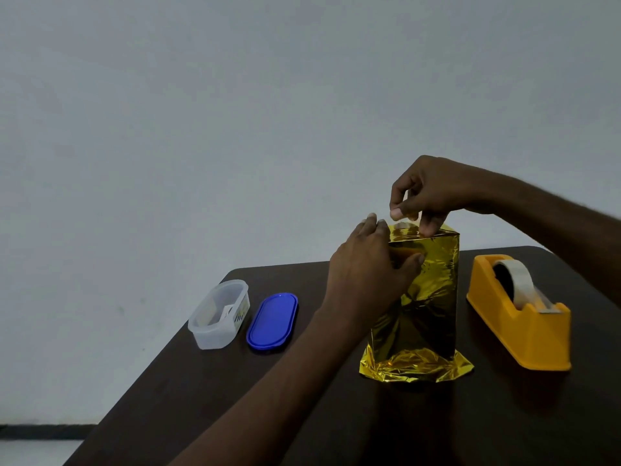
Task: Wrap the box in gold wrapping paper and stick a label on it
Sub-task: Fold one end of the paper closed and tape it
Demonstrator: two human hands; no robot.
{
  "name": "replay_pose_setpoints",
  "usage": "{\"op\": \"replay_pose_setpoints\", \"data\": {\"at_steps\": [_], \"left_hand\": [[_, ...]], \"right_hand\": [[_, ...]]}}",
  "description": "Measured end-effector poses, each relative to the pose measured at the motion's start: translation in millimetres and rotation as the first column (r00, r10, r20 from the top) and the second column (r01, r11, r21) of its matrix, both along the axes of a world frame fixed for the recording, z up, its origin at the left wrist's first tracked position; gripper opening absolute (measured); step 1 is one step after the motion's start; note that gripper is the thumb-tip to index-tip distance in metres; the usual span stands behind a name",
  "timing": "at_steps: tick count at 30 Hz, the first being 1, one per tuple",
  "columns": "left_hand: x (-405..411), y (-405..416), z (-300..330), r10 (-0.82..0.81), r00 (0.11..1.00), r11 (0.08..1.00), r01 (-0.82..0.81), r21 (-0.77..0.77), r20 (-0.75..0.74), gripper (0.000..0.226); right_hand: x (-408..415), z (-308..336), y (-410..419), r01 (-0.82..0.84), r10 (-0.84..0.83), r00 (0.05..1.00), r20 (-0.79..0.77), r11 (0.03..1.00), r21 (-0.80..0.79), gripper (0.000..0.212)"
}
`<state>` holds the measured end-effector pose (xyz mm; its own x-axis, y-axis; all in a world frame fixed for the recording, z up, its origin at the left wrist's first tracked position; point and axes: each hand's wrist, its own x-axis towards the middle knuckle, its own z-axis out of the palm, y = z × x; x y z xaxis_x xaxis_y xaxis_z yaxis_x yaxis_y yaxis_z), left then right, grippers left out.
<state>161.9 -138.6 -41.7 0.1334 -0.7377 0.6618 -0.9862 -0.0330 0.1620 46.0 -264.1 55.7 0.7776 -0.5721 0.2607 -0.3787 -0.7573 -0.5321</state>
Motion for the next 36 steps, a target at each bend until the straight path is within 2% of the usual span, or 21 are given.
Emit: {"op": "replay_pose_setpoints", "data": {"at_steps": [5, 9, 14, 17, 19, 22, 25, 27, 30, 33, 34, 36], "left_hand": [[1, -1, 1, -0.002, 1.000, 1.000, 0.002, 0.007, 0.005, 0.073], [0, -2, 0, 0.003, 1.000, 1.000, -0.003, -0.002, 0.012, 0.071], [0, -4, 3, 0.002, 1.000, 1.000, -0.002, 0.011, 0.021, 0.068], [2, -6, 3, 0.012, 0.999, 1.000, -0.013, 0.018, 0.040, 0.069], [2, -7, 3, 0.014, 0.999, 1.000, -0.015, 0.026, 0.046, 0.070], [1, -9, 4, 0.021, 0.999, 0.999, -0.022, 0.032, 0.048, 0.069], [2, -10, 5, 0.024, 0.999, 0.999, -0.025, 0.033, 0.042, 0.069], [2, -9, 4, 0.022, 0.998, 0.999, -0.023, 0.027, 0.053, 0.069], [3, -9, 3, 0.022, 0.998, 0.999, -0.025, 0.031, 0.064, 0.071], [5, -8, 5, 0.003, 0.998, 0.999, -0.005, 0.040, 0.062, 0.066], [5, -7, 6, -0.016, 0.999, 0.999, 0.015, 0.037, 0.029, 0.061], [5, -4, 12, -0.088, 0.987, 0.996, 0.084, -0.037, -0.137, 0.049]], "right_hand": [[3, 1, -1, 0.008, -0.008, 1.000, -0.023, 1.000, -0.008, 0.006], [7, -2, -2, 0.041, -0.047, 0.997, -0.069, 0.996, -0.079, 0.007], [11, -7, -3, 0.199, -0.222, 0.968, -0.119, 0.964, -0.174, 0.029], [4, -9, -6, 0.281, -0.344, 0.920, -0.190, 0.914, -0.294, 0.056], [-8, -13, -15, 0.325, -0.374, 0.907, -0.194, 0.914, -0.243, 0.062], [-23, -19, -26, 0.375, -0.382, 0.918, -0.109, 0.924, -0.079, 0.052], [-27, -26, -27, 0.345, -0.356, 0.933, 0.048, 0.924, 0.164, 0.043], [-22, -33, -19, 0.310, -0.341, 0.938, 0.053, 0.900, 0.307, 0.048], [-8, -44, -8, 0.324, -0.345, 0.939, -0.009, 0.873, 0.364, 0.052], [-5, -52, -6, 0.297, -0.352, 0.935, 0.052, 0.851, 0.434, 0.050], [-5, -54, -6, 0.291, -0.357, 0.932, 0.069, 0.847, 0.444, 0.050], [-5, -56, -5, 0.290, -0.369, 0.925, 0.091, 0.840, 0.458, 0.050]]}}
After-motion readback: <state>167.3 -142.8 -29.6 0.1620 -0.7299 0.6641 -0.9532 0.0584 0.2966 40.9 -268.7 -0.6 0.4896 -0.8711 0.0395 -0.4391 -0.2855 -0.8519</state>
